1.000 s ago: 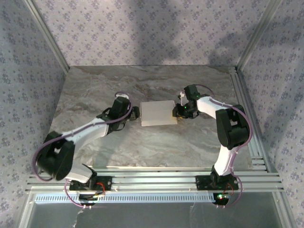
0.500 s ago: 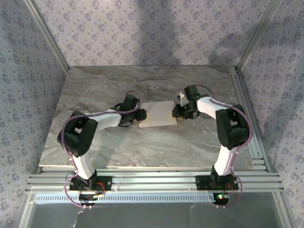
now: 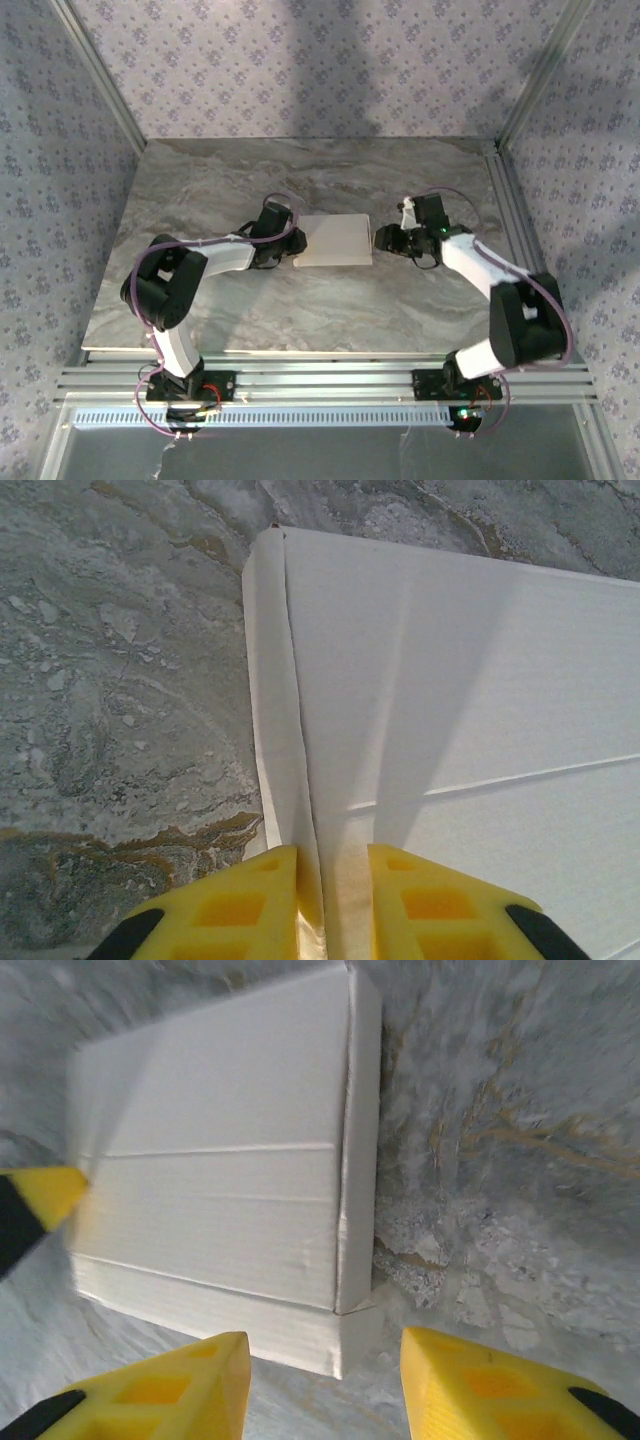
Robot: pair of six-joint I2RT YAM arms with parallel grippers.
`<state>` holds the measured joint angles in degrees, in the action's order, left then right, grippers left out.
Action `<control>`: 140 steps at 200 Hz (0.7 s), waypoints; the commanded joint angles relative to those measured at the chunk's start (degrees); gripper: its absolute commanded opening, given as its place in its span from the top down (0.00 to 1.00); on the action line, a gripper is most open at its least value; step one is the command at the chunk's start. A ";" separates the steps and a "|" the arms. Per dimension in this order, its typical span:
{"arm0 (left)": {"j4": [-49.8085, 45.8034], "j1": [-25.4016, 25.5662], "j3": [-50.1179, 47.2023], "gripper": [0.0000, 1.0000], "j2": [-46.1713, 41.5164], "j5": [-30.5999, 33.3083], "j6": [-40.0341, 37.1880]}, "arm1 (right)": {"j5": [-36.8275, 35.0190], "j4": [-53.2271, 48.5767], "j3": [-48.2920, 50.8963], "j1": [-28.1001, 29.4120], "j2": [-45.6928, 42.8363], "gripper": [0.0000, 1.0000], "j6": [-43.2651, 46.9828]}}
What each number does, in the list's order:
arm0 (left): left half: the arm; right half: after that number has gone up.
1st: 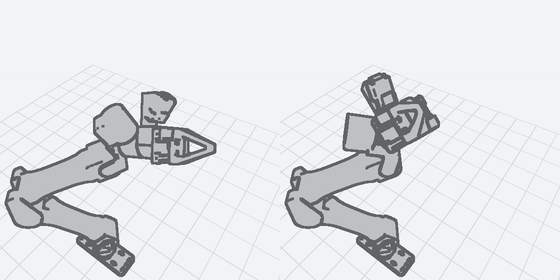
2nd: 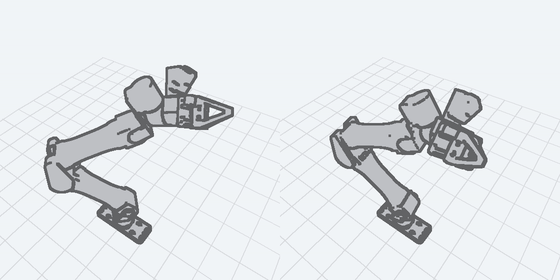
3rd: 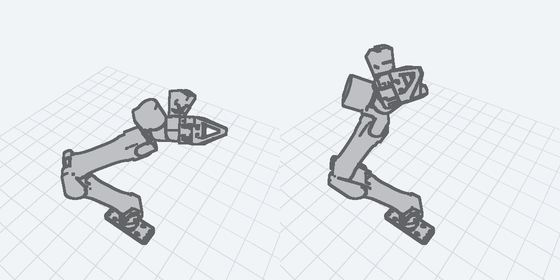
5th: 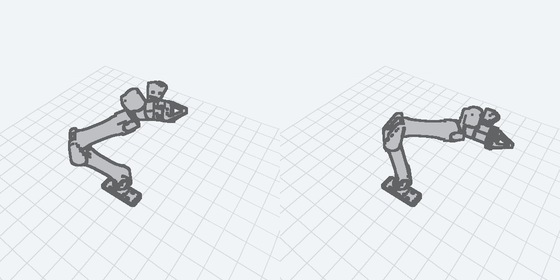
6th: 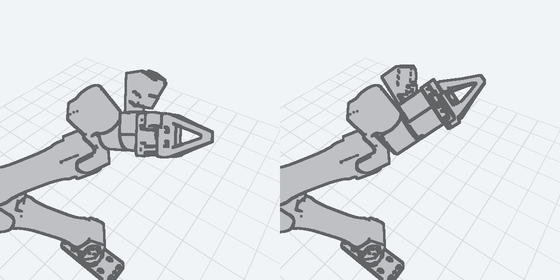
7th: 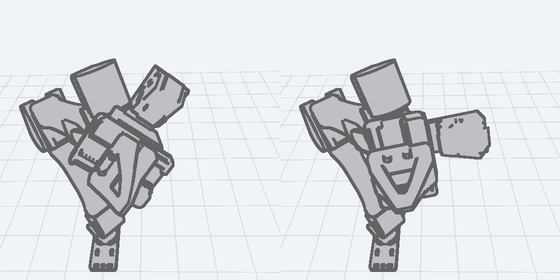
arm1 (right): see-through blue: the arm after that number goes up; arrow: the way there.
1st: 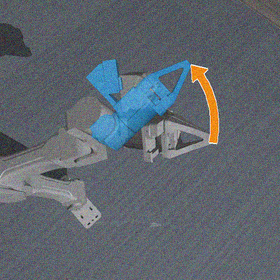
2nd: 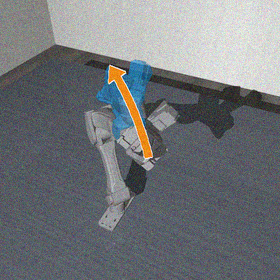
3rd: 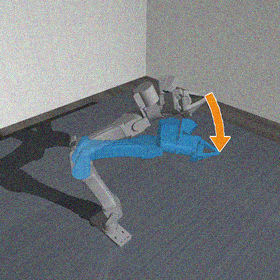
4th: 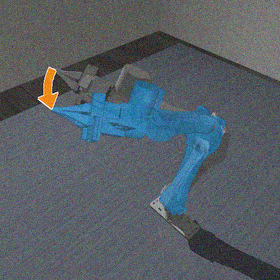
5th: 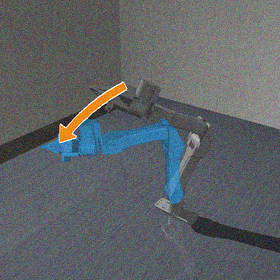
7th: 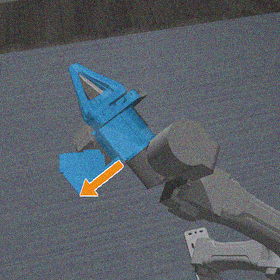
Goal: Fold the paper box
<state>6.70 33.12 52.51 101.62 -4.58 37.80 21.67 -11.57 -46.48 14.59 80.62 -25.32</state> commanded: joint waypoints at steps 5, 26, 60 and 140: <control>-4.51 0.33 -1.78 0.82 1.47 -0.54 -0.04 | -1.60 11.92 10.91 1.68 -7.31 0.54 -14.38; -4.85 0.43 -1.83 0.84 1.12 -0.77 -0.03 | -5.00 25.44 21.16 6.77 -13.00 0.53 -26.90; -5.47 0.36 -1.80 0.85 0.88 -0.96 -0.10 | -16.28 31.72 28.03 15.23 -20.60 0.53 -40.16; -5.13 0.91 -2.07 0.87 0.37 -1.05 0.57 | -15.65 47.70 25.85 19.89 -2.60 0.56 -52.04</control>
<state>6.72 33.12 52.38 101.47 -4.71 38.11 6.39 27.75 -18.35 33.32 73.14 -71.83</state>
